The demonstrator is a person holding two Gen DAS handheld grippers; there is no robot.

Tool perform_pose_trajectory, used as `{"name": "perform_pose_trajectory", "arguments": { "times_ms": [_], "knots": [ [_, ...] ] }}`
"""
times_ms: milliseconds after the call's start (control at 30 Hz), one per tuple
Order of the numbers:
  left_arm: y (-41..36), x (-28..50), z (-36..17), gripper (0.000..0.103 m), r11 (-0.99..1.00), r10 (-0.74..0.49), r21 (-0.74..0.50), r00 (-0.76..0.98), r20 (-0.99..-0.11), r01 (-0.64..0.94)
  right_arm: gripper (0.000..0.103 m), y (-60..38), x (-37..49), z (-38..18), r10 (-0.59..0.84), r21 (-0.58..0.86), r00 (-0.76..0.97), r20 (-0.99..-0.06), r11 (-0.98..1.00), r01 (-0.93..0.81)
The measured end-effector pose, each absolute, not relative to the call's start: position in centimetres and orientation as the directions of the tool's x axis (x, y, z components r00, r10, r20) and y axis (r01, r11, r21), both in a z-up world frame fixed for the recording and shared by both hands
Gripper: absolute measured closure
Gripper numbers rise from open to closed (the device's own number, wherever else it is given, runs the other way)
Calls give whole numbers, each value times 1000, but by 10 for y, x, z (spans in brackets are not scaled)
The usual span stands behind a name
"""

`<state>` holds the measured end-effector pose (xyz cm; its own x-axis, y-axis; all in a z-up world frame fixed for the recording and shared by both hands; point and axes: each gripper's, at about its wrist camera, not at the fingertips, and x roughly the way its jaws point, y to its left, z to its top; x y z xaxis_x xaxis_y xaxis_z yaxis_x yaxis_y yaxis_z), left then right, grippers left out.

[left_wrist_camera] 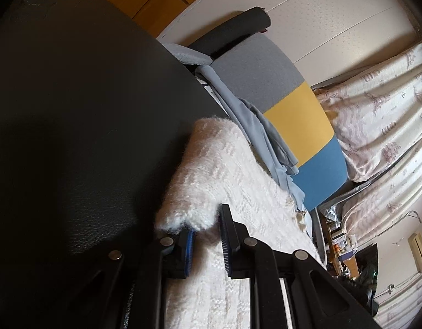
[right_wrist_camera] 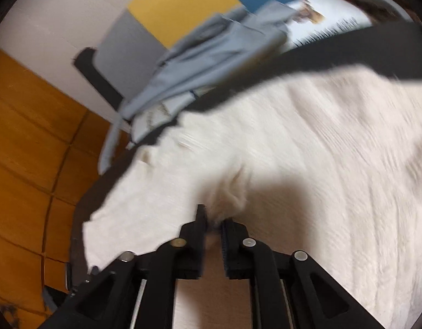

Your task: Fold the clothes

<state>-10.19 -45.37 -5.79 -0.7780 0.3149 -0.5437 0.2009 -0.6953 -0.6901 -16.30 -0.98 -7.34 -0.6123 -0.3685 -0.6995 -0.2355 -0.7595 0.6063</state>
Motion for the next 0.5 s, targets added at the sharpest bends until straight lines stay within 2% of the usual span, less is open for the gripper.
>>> {"name": "perform_pose_trajectory", "arguments": {
  "times_ms": [67,133,200,267,367,433,500],
  "knots": [
    [-448,-101,-49,88,-736,311,-646,-748,-586,200,83,3,-144,-69,-336,607,-637,-694,-749,-266],
    [-436,-91,-33,88,-804,279,-571,-745,-606,164,81,4,-130,-58,-298,564,-665,-685,-794,-225],
    [-422,-80,-13,88,-859,227,-496,-774,-592,127,81,-3,-124,-47,-272,501,-682,-678,-850,-160],
    [-414,-81,1,86,-873,198,-473,-805,-559,114,81,-19,-124,-34,-250,417,-698,-671,-906,-75],
    [-405,-100,15,86,-905,106,-398,-828,-550,148,81,-40,-132,-24,-257,330,-700,-666,-943,33],
    [-399,-122,10,86,-937,25,-295,-804,-594,189,81,-51,-142,-28,-267,309,-672,-691,-949,60],
    [-398,-135,-2,86,-949,-2,-240,-766,-643,204,80,-60,-153,-39,-250,277,-628,-737,-959,56]
  ]
}}
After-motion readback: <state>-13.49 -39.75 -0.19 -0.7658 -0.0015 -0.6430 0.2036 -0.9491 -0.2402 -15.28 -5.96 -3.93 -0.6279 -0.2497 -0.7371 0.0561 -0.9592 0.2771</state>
